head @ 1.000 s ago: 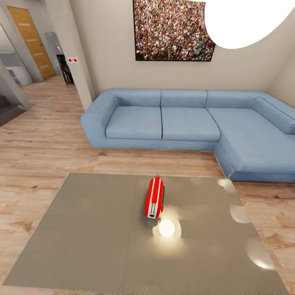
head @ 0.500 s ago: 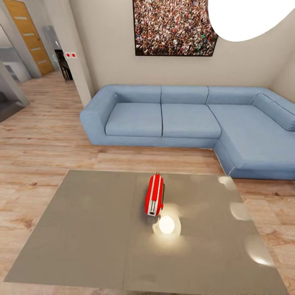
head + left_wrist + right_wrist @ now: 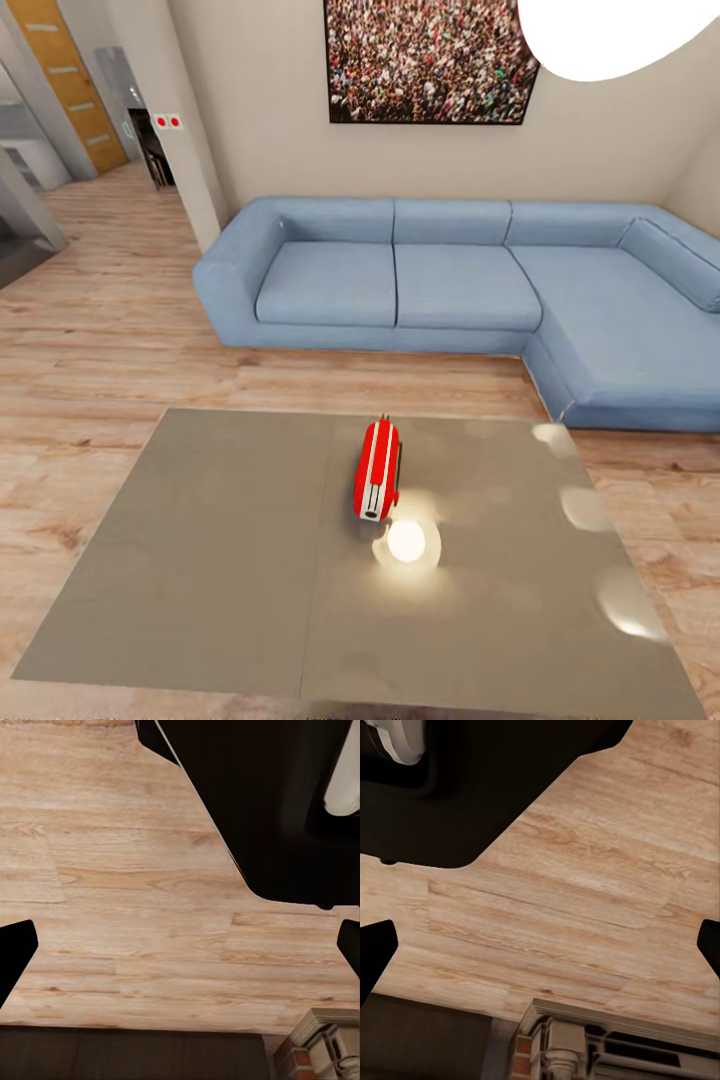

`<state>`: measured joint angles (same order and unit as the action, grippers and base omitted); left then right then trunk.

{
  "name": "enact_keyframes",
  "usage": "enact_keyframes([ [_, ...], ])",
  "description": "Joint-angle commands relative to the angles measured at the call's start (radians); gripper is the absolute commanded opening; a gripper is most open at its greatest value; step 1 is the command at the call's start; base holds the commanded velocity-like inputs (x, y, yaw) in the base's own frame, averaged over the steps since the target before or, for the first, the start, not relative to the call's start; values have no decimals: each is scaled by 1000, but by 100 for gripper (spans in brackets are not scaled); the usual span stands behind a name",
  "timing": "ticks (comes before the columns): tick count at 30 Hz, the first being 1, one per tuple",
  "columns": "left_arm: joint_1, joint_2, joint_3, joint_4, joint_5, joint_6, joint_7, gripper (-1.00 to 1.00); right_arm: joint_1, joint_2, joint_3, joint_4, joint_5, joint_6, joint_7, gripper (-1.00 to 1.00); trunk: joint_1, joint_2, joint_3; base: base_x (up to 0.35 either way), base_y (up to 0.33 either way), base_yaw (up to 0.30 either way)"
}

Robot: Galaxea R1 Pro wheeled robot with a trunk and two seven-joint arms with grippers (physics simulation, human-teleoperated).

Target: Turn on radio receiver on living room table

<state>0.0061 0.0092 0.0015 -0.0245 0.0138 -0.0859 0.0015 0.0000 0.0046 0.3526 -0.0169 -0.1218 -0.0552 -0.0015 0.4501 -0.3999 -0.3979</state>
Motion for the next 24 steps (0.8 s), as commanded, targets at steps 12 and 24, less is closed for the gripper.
enact_keyframes([
  [12,0,0,0,0,0,0,0,100,0,0,0,0,0,0,0,100,0,0,-20,0,0,0],
  [24,0,0,0,0,0,0,0,100,0,0,0,0,0,0,0,100,0,0,-39,0,0,0],
])
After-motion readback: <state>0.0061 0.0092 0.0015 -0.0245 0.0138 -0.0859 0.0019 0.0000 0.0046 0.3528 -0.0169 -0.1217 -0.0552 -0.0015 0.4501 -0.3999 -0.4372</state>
